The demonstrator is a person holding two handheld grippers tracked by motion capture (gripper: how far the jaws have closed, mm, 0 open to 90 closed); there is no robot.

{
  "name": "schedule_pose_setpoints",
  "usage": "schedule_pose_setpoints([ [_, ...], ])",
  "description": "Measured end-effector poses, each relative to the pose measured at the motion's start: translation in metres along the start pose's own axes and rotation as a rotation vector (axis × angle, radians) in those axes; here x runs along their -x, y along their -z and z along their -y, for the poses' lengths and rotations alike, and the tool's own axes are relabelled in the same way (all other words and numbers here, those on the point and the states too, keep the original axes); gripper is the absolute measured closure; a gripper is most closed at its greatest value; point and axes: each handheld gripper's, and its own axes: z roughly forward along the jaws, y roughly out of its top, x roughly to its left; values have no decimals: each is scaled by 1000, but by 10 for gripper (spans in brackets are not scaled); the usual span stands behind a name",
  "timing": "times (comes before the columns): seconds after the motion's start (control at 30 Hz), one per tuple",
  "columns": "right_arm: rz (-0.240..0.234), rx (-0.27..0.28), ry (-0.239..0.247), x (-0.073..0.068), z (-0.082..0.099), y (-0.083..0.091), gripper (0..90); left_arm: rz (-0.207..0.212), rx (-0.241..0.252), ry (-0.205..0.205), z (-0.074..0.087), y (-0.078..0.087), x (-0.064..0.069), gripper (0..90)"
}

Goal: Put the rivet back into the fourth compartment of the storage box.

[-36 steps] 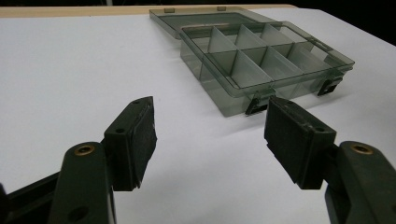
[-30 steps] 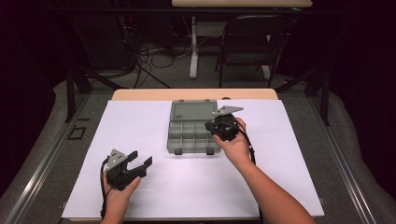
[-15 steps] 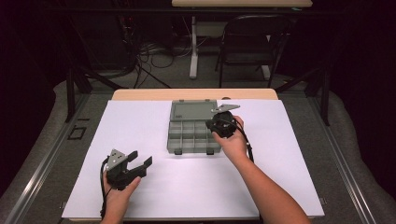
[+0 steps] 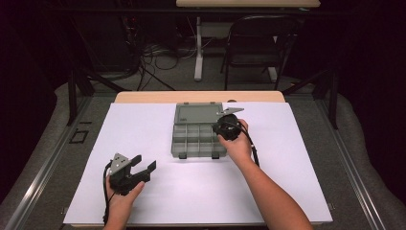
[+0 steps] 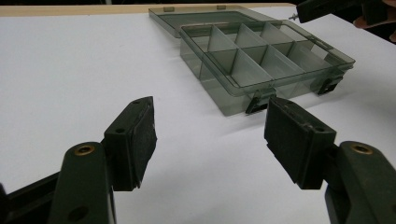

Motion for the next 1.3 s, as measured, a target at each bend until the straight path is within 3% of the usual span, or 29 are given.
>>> schedule_pose_setpoints([
  [0.37, 21, -48, -19, 9, 7, -12, 866, 2, -2, -2, 0, -1, 1, 340],
  [0.53, 26, -39, -21, 10, 8, -13, 865, 1, 0, -3, 1, -2, 1, 340],
  [0.73, 22, -51, -26, 13, 9, -13, 794, 5, -4, 11, -1, -4, 1, 339],
  [0.97, 43, -7, 7, 13, 4, 2, 668, 12, -9, 39, -12, -12, 1, 339],
  [1.3, 80, 46, 6, 18, -5, 33, 529, -4, -44, 3, -38, -28, 0, 338],
])
